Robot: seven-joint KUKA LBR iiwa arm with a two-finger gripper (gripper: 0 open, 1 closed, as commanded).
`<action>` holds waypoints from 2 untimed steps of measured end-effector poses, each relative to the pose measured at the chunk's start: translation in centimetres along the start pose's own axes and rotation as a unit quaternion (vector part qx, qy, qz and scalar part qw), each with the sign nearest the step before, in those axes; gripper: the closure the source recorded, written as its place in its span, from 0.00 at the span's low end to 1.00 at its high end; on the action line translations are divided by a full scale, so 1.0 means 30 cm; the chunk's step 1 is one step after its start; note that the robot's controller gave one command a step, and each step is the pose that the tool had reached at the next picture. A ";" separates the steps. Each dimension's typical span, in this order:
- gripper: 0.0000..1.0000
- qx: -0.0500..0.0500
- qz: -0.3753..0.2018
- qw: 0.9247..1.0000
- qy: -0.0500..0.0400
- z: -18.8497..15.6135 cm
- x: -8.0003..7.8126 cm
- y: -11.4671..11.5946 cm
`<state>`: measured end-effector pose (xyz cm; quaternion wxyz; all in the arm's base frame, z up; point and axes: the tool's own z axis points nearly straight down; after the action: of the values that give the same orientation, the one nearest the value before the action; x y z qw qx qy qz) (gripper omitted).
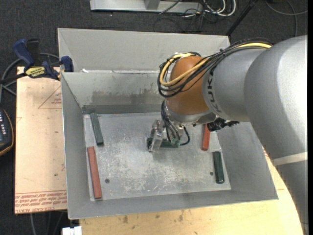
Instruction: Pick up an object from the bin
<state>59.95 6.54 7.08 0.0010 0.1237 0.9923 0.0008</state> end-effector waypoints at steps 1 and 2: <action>1.00 0.002 0.120 0.993 0.001 -0.114 0.121 -0.382; 1.00 0.002 0.140 0.990 0.000 -0.201 0.213 -0.577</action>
Offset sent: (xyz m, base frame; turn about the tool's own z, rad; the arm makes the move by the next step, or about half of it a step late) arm -0.0629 -0.0990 0.0339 0.2348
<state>49.50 -8.69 13.08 0.0002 0.2618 0.9651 -0.0012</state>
